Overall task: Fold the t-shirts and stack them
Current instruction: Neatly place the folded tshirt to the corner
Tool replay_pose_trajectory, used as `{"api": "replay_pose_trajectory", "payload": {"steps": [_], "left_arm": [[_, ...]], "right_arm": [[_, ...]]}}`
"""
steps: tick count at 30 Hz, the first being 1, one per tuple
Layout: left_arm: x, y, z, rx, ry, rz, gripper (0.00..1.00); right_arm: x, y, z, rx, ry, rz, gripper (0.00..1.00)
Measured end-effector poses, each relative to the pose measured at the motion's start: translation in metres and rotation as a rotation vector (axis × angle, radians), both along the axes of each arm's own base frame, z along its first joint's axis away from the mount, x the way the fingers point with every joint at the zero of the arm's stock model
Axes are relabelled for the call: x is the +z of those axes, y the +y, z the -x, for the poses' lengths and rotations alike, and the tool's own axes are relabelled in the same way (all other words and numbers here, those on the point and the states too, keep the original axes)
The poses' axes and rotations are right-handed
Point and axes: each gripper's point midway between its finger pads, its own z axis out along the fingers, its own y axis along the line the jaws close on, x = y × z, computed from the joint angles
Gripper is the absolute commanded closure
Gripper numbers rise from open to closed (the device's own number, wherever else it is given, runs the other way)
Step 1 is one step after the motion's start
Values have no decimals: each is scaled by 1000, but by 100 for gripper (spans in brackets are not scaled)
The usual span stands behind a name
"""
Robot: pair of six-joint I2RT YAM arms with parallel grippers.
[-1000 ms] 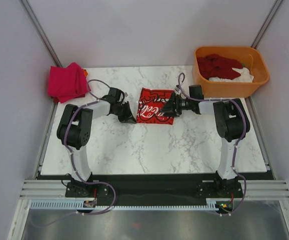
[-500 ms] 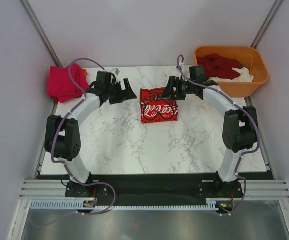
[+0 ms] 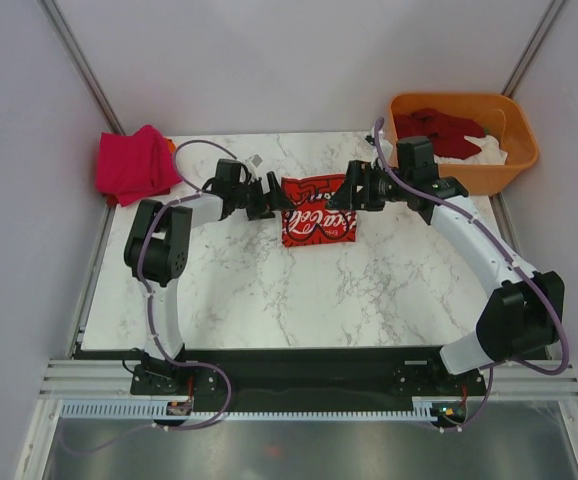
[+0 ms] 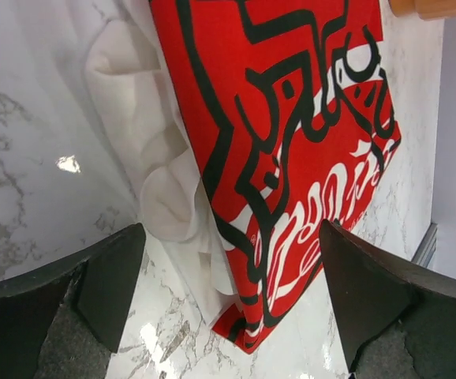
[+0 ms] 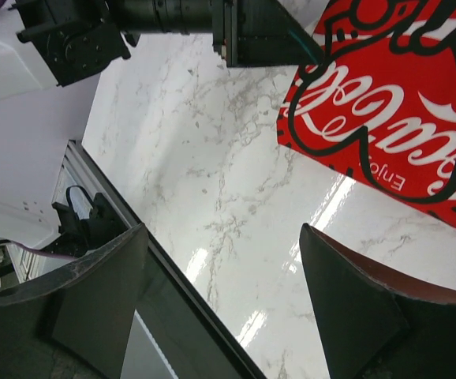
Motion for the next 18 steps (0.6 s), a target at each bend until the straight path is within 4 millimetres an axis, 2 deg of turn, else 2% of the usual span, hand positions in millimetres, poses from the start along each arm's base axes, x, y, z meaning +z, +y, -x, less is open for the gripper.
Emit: {"api": "replay_pose_trajectory", "payload": {"steps": [3,9,10,11,12,13,14,15,18], "left_arm": [[0,-6,-5,-18,-13,22,0],[0,-30,-15,-57,-60,44,0],[0,-36,-15,-67,-68,46,32],[0,-40,-15,-69,-67,51,40],[-3,-45,-15,-55,-48,50,65],[-9,-50,-12,-43,-18,49,77],[-20,-54,-10,-34,17,46,98],[-25,-61,-5,-36,47,58,98],[-21,-73,-6,-45,58,81,98]], "right_arm": [[-4,-2,6,-1,25,12,14],[2,-5,13,-1,21,16,14],[3,-5,14,-1,18,16,14],[4,-5,15,0,15,15,14],[5,-6,17,1,11,16,14],[5,-6,18,2,10,18,14],[5,-7,19,2,9,19,14],[4,-7,20,3,9,20,14],[-2,-9,23,3,15,30,13]]}}
